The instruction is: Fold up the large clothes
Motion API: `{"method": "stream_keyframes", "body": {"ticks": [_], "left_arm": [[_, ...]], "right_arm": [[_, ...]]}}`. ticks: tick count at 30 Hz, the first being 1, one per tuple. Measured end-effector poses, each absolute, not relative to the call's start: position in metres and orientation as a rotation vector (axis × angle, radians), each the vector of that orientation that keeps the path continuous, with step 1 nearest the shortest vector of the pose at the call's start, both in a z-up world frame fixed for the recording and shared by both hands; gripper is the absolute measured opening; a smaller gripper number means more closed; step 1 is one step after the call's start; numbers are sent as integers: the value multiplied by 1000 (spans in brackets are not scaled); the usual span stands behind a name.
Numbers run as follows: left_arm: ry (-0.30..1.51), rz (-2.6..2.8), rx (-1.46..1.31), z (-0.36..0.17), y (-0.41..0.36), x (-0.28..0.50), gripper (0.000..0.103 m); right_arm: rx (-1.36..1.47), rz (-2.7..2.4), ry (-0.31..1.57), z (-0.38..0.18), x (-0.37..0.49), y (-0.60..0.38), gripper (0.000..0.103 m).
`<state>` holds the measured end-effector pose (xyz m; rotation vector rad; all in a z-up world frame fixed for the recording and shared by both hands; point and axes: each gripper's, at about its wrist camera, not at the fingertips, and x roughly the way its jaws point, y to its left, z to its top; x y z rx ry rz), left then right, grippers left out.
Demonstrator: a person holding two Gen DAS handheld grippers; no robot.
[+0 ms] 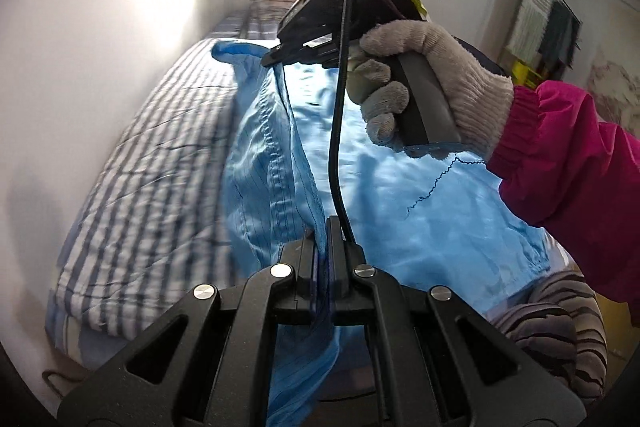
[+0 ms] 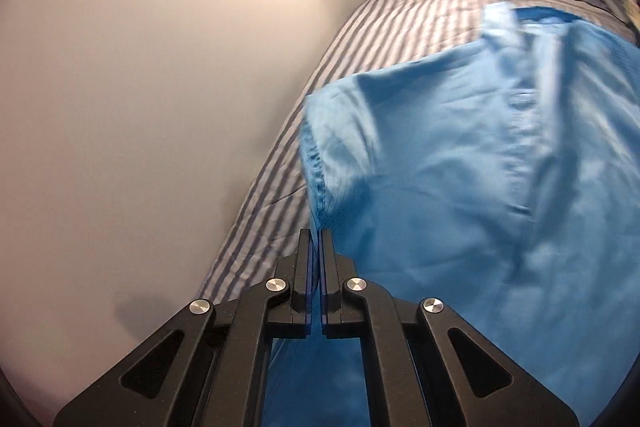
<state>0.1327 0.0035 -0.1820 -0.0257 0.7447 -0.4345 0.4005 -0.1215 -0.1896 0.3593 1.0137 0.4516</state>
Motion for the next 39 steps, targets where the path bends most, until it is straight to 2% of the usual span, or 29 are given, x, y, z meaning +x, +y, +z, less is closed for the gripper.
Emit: {"method": "stream_keyframes", "body": {"ticks": [8,17,22,29,35,39], "left_arm": [[819,-521,62,-202,-60,133,0],[948,-593,51,-236,-97,142,3],[920,-618,51,-218,-77,125,16],[829,-517,14,-177,-11,98,16],[770,-351,-112,-148,54,114,16],[679,-282,-107,-112,80,122,16]], "right_arm": [[573,342,983,-220,374,-233,1],[620,263,1084,-268,369,-279,1],[535,278,1039,-239,350,-292,1],[432,310,859,-179,308,-304,2],[319,330,672,-137,240,-306,1],[296,334,661,-126,213,-309,2]]}}
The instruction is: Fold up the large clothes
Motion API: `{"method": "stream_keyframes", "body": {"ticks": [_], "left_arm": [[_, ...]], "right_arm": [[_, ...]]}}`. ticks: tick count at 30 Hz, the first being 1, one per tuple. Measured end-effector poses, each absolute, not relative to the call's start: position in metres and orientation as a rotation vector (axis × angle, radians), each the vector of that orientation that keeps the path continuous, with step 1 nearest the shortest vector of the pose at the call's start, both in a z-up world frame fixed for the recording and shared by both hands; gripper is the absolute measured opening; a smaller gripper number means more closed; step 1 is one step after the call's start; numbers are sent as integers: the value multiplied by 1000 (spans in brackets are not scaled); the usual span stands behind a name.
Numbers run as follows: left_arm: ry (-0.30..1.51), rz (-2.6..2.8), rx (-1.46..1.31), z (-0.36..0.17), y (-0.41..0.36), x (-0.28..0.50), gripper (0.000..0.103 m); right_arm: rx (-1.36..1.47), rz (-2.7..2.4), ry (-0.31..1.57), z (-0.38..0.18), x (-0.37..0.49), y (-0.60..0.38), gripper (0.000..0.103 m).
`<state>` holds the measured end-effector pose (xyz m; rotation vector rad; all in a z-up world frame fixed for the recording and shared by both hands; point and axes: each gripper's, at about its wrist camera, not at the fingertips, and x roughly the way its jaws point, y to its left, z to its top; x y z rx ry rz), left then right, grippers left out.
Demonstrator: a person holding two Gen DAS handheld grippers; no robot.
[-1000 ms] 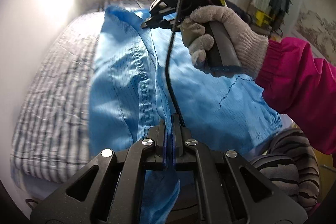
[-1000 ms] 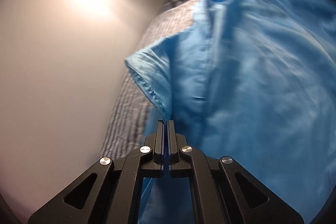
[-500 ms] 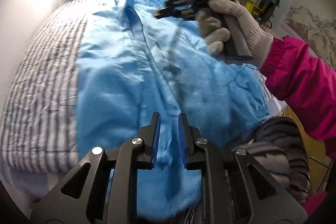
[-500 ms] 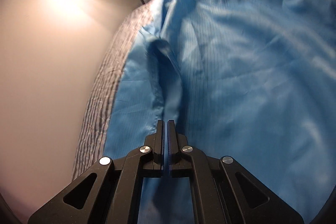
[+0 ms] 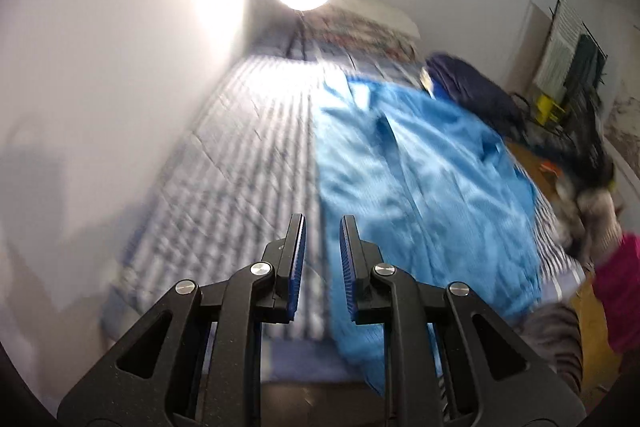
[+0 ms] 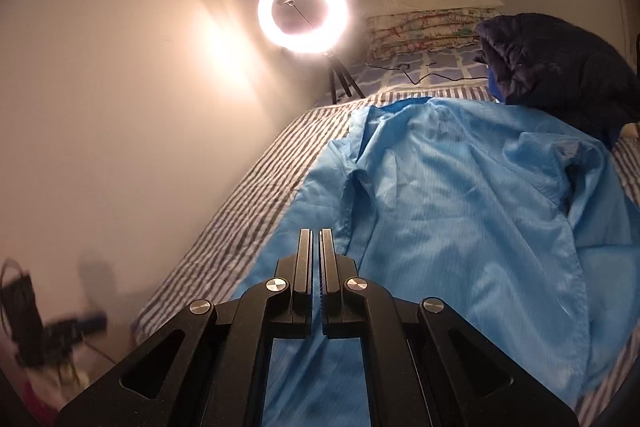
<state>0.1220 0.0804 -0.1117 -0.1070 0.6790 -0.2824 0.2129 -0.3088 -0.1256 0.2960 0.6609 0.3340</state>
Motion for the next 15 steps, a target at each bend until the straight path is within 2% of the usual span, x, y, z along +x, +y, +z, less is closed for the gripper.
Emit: {"method": "stream_keyframes", "body": {"ticks": [8,15], "left_arm": [[557,-253,-26,-51,85,155,16],[551,-330,43,-32,34,189,16]], "right_arm": [[315,313,663,-114,160,-335,1],[316,155,690,-125,116,-385,2]]}}
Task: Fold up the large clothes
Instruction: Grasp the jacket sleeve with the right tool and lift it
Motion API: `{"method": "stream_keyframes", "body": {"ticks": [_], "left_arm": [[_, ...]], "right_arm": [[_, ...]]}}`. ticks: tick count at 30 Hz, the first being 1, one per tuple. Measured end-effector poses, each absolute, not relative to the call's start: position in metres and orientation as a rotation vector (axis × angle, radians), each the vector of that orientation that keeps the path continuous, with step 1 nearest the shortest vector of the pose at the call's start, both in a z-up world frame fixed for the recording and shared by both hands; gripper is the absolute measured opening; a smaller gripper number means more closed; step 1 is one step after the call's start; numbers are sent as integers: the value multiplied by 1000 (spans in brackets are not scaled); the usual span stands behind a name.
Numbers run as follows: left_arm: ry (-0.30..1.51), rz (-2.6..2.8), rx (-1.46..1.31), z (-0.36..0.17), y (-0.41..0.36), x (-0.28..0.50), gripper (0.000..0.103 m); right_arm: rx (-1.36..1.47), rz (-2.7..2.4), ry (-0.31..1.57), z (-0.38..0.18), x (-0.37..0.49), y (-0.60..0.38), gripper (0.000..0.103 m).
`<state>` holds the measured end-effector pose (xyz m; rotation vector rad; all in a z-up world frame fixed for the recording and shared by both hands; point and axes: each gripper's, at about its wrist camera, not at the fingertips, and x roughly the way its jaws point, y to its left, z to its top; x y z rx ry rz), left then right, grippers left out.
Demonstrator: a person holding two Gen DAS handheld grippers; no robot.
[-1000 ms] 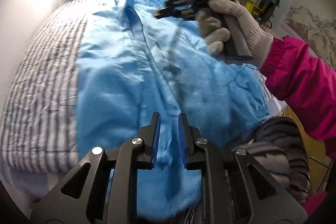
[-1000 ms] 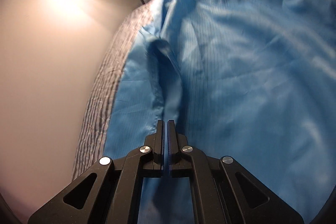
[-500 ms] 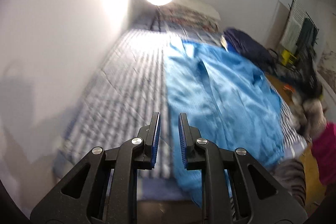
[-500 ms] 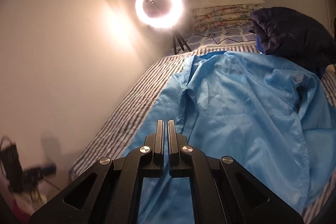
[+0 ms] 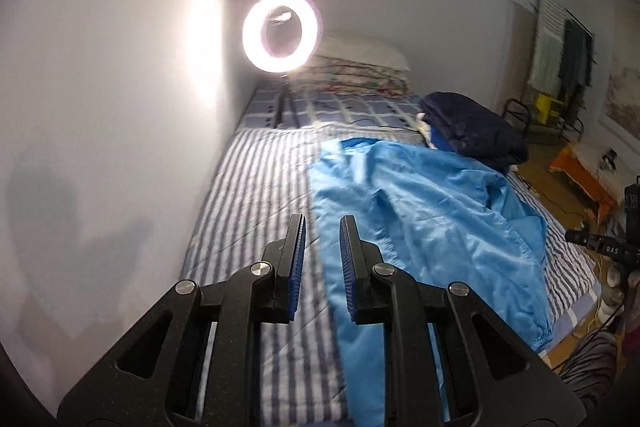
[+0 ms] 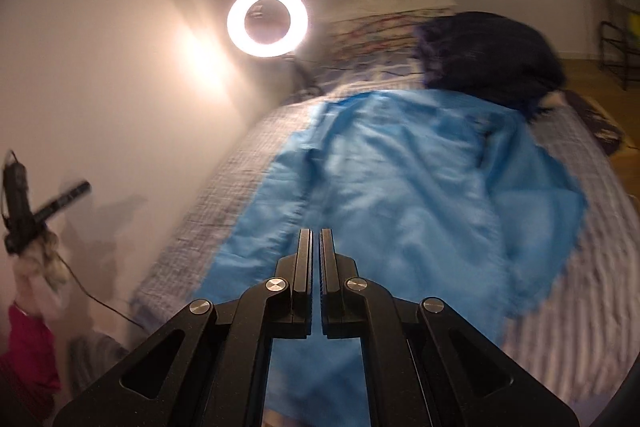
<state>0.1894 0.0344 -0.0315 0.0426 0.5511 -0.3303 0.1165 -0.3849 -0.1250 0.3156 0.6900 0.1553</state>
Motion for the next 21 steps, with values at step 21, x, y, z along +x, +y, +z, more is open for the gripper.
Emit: {"method": "stream_keyframes", "body": {"ticks": [21], "left_arm": [[1033,-752,-2,-181,-153,213,16]], "right_arm": [[578,-148,1024,-258,114,-518,2]]}}
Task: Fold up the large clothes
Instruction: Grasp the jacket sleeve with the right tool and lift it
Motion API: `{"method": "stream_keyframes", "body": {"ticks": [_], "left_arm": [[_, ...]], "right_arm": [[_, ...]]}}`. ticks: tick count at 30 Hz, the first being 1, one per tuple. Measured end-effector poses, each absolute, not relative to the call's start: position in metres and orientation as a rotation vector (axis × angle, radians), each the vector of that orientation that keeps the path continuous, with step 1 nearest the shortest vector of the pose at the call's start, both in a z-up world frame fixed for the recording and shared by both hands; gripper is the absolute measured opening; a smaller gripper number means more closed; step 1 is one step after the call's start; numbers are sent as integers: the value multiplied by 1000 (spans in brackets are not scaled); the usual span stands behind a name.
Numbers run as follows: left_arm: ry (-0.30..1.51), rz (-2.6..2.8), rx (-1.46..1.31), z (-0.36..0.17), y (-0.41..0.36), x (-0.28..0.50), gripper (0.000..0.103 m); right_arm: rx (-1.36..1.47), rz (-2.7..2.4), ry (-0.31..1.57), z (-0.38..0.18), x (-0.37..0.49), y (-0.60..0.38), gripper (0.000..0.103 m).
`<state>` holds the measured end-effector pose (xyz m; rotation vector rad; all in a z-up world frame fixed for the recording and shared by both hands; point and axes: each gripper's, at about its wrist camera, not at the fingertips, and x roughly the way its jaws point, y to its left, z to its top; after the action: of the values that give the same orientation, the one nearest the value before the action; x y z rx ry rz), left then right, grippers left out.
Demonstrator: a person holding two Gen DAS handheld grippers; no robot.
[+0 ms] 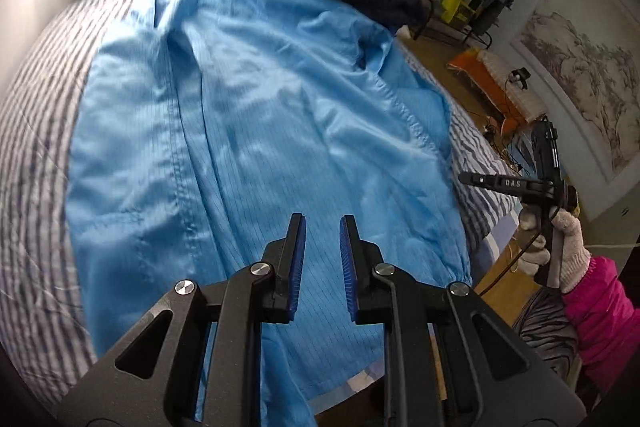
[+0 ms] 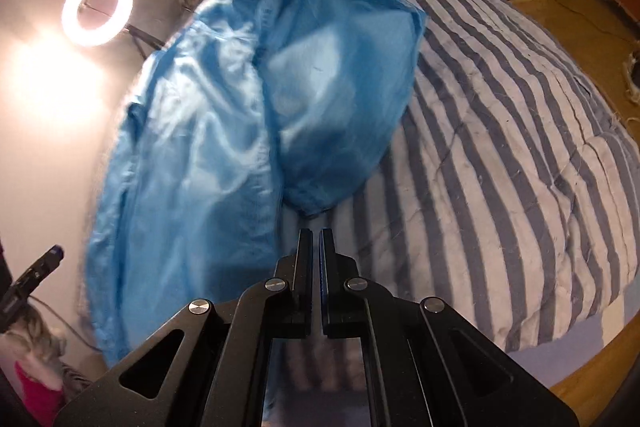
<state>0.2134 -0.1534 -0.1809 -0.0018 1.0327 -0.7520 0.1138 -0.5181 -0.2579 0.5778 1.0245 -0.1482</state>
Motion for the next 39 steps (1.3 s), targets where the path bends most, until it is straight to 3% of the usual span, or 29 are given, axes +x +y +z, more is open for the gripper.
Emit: {"method": "stream_keyframes", "body": {"ticks": [4,6,7,10,11,13,14,31,35,39], "left_arm": [[1026,-752,-5,-185,-160,219,16],[1023,-755,0,-185,-161,220,16],[1025,-754,3,-186,-162,223,16],[1023,-747,18,-187,-164,223,16],[1022,-745,23,-187,-165,224,16],[1013,-741,40,-187,-166,224,16],[1007,-735,48,-186,-166,224,16],[963,-729,46,-175,-164,224,16],[958,-726,42,-173,-164,225,16],[952,-712,23,-171,-159,229,16]], "right_arm": [[753,-152,1002,-275,124,-546,8],[823,-146,976,-282,130,-555,34],[847,-142,959,-283,132,-557,38],[857,-131,926,-283,146,-558,40],[840,-129,922,-282,151,-557,40],[795,-114,921,-278,161,-553,11],[765,-105,922,-273,164,-551,2],[578,-163,404,-93,74,-555,1],[479,-45,384,-75,62,-513,1],[375,54,487,-94,61,-467,1]]}}
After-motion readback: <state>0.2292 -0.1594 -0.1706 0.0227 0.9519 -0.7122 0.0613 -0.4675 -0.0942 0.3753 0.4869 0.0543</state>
